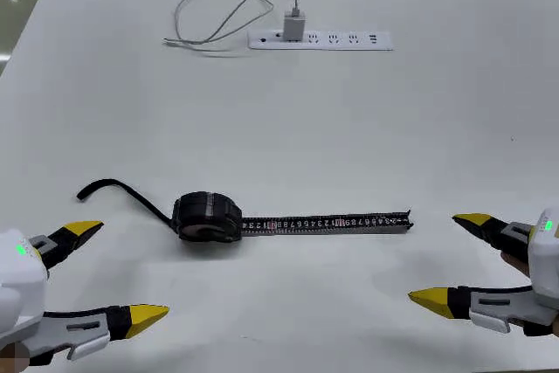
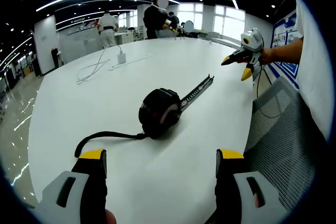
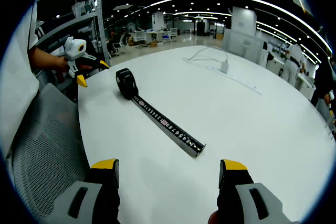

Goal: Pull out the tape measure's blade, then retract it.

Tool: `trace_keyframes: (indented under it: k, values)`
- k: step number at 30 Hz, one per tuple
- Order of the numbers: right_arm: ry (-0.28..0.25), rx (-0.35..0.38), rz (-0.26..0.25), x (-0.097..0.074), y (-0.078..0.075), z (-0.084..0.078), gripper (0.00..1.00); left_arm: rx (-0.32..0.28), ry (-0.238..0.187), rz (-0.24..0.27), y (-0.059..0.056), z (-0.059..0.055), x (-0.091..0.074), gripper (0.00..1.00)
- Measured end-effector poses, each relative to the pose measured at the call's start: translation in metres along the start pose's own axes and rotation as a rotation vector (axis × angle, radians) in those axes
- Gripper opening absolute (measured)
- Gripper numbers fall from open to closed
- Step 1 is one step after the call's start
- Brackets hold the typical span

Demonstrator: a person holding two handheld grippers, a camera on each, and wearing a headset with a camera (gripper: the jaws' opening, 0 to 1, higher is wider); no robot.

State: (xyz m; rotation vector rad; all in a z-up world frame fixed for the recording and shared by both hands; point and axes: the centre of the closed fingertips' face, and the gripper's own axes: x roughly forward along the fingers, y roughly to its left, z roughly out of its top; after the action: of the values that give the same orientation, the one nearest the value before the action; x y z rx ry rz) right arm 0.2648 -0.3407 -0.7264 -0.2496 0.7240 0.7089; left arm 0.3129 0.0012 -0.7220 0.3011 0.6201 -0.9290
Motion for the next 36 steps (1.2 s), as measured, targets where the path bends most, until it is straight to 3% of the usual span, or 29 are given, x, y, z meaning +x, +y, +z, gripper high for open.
trace_keyframes:
  k: [11, 12, 29, 36]
  values:
    - [-0.011, 0.012, -0.021, -0.005, 0.005, -0.008, 0.81, -0.028, -0.031, 0.011, -0.009, -0.006, -0.005, 0.90]
    - [-0.011, 0.015, -0.023, -0.005, 0.006, -0.009, 0.81, -0.025, -0.037, 0.030, -0.008, -0.006, -0.005, 0.90]
    - [-0.005, 0.024, 0.005, 0.000, 0.024, -0.020, 0.91, -0.059, -0.021, 0.035, -0.013, -0.023, -0.010, 0.98]
    - [0.002, 0.030, 0.014, 0.002, 0.024, -0.023, 0.94, -0.052, -0.018, 0.024, -0.016, -0.023, -0.008, 0.98]
